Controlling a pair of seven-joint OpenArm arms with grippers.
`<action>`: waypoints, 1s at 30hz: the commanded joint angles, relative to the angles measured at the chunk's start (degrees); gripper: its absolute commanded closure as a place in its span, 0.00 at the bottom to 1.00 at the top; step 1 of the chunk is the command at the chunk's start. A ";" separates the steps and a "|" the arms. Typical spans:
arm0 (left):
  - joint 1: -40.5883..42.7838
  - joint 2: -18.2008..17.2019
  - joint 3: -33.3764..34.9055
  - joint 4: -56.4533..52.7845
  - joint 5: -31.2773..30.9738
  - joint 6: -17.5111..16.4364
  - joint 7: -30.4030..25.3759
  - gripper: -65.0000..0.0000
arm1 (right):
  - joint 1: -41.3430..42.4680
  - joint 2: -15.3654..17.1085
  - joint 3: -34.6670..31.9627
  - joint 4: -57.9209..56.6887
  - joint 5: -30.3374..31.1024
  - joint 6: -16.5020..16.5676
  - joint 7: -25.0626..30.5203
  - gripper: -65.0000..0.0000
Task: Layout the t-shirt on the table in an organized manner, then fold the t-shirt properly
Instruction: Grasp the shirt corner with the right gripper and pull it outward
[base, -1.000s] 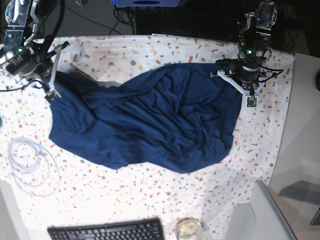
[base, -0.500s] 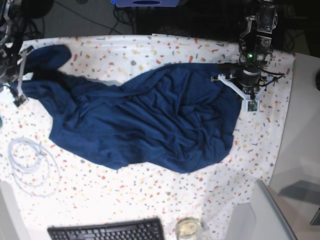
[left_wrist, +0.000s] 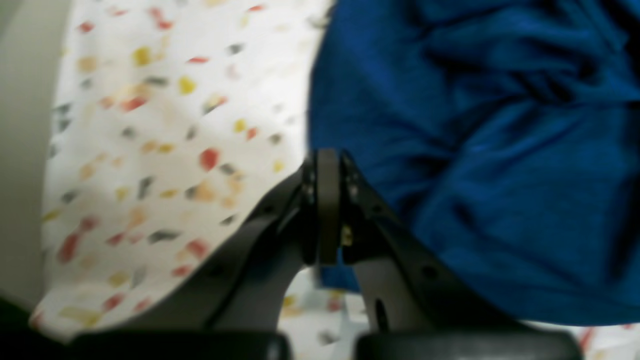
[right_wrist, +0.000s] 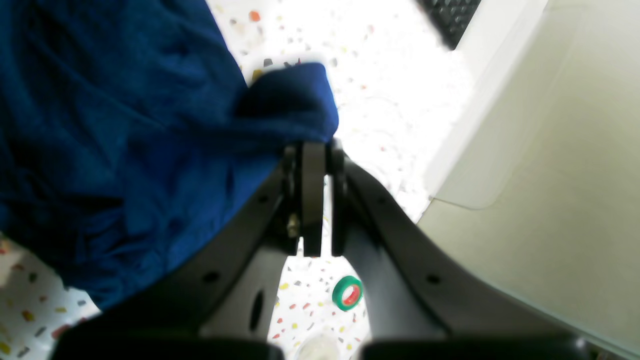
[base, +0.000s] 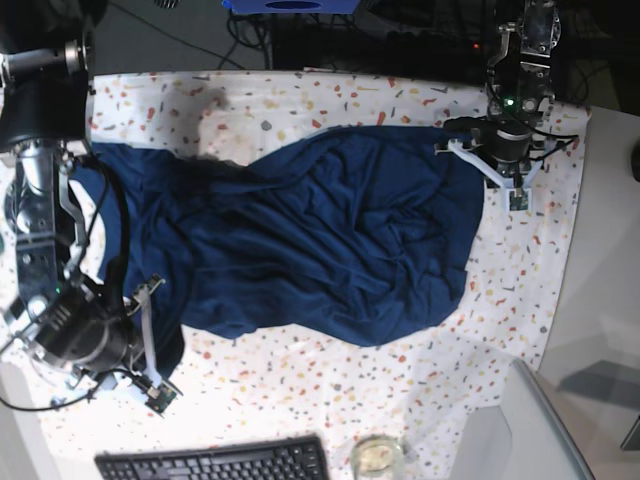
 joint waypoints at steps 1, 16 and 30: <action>0.17 -0.44 -0.55 0.95 0.32 0.04 -0.85 1.00 | 2.88 -0.37 0.18 -2.48 -0.49 -0.05 0.11 1.00; 10.81 -0.35 -3.97 4.90 -0.03 -2.86 -10.26 1.00 | -20.51 0.86 19.78 4.90 -0.49 -0.05 2.93 0.82; -4.75 3.78 3.59 -15.32 0.32 -2.86 -12.19 1.00 | -21.65 2.27 22.15 -26.39 -0.49 -0.05 22.00 0.99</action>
